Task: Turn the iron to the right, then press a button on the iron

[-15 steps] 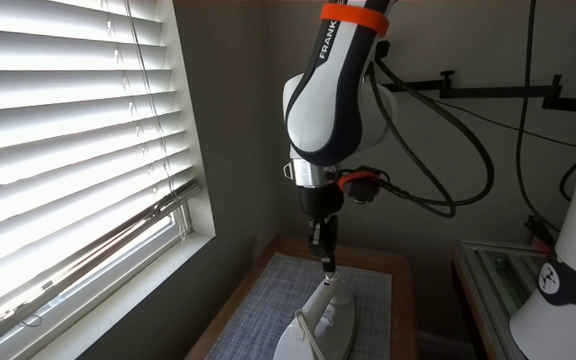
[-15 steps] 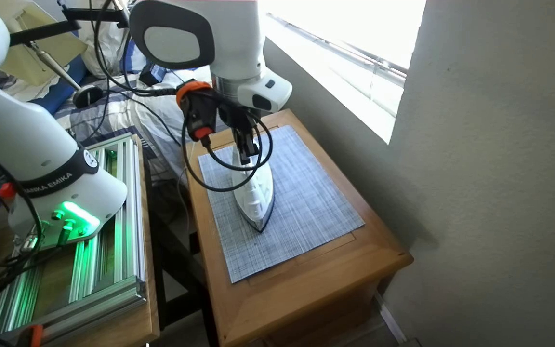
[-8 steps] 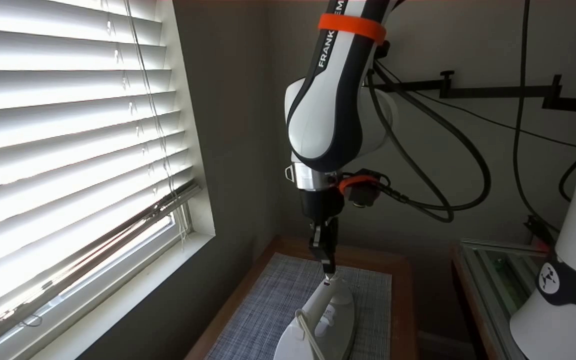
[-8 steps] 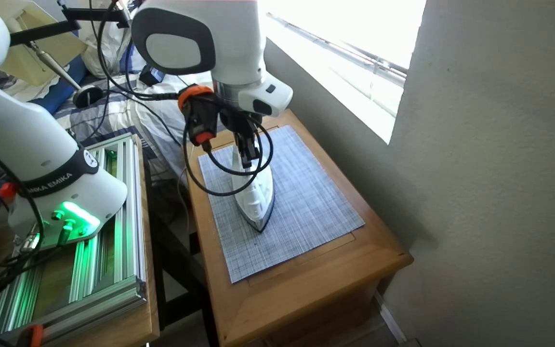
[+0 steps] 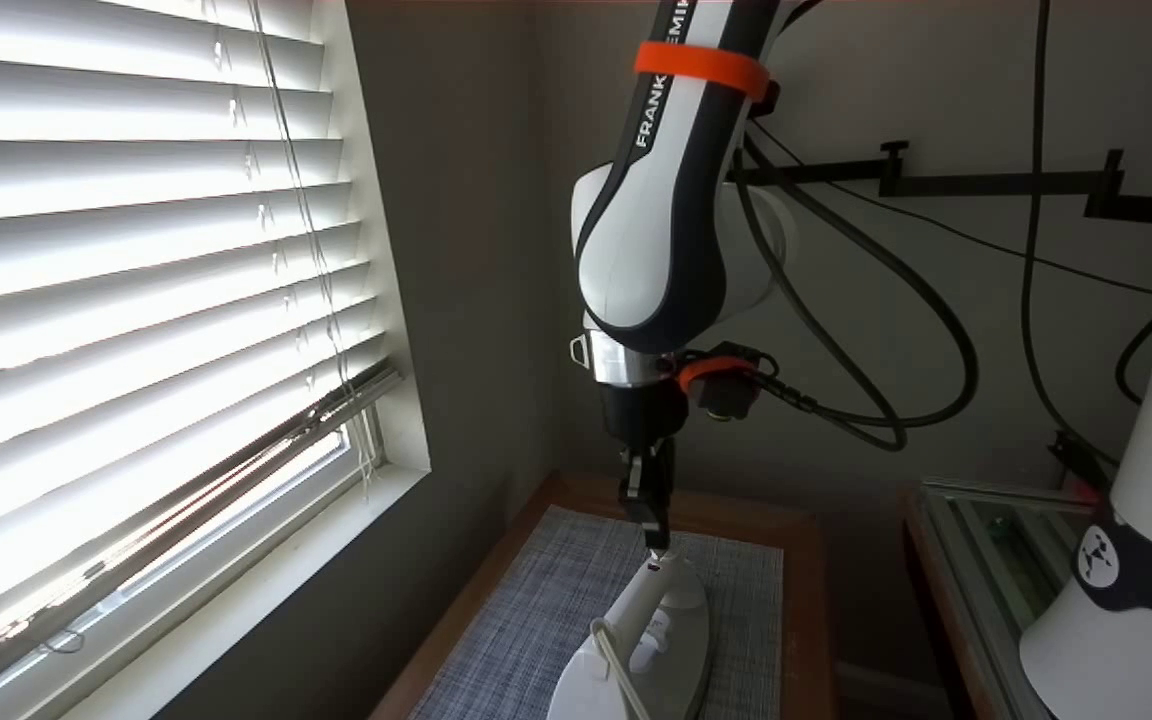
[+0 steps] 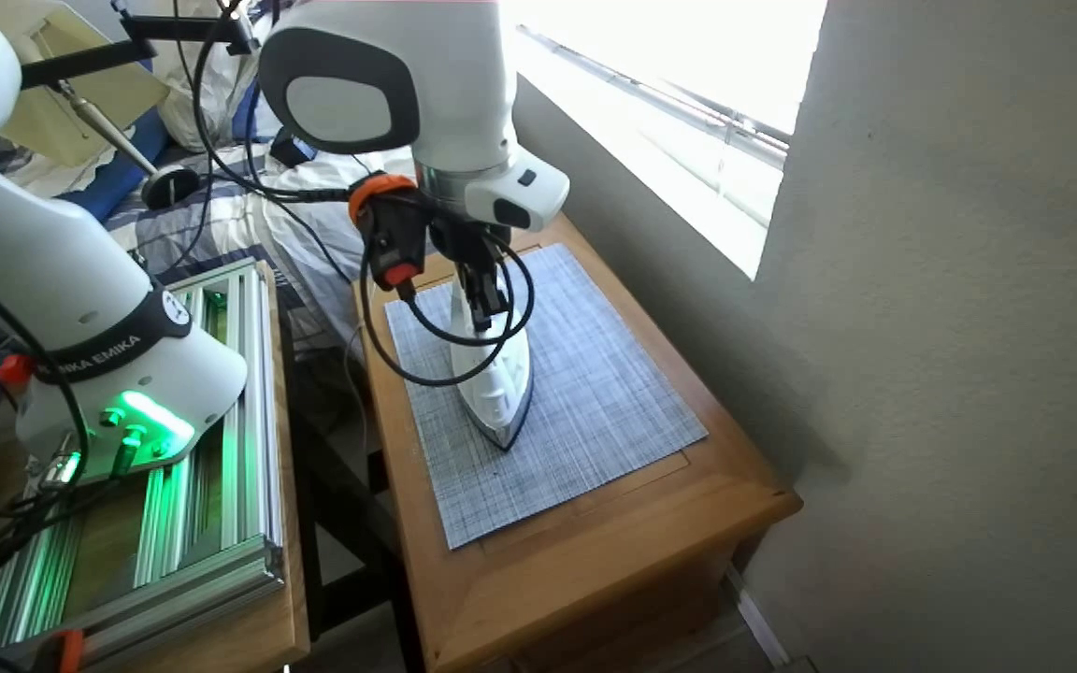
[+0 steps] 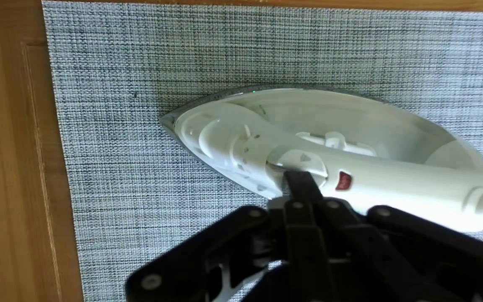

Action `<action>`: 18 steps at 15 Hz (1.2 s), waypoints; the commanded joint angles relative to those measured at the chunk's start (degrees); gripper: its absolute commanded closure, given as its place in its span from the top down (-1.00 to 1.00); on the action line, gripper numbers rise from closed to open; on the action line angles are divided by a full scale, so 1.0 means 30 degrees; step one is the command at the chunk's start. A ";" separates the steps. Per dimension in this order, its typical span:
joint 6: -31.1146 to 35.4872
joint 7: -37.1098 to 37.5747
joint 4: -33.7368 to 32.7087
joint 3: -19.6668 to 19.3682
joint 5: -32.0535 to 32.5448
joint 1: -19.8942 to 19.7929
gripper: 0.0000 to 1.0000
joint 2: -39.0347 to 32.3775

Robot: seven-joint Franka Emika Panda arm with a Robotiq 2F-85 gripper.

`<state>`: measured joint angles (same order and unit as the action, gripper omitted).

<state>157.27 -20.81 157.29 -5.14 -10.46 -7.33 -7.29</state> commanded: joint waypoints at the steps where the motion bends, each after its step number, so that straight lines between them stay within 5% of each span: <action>1: 0.0691 -0.0924 -0.0010 0.0501 -0.0538 -0.0540 -1.00 -0.0439; 18: 0.2354 -0.2300 -0.0111 0.1583 -0.2364 -0.1159 -1.00 -0.2239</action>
<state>159.52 -26.02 157.30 -1.98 -15.72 -9.60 -8.74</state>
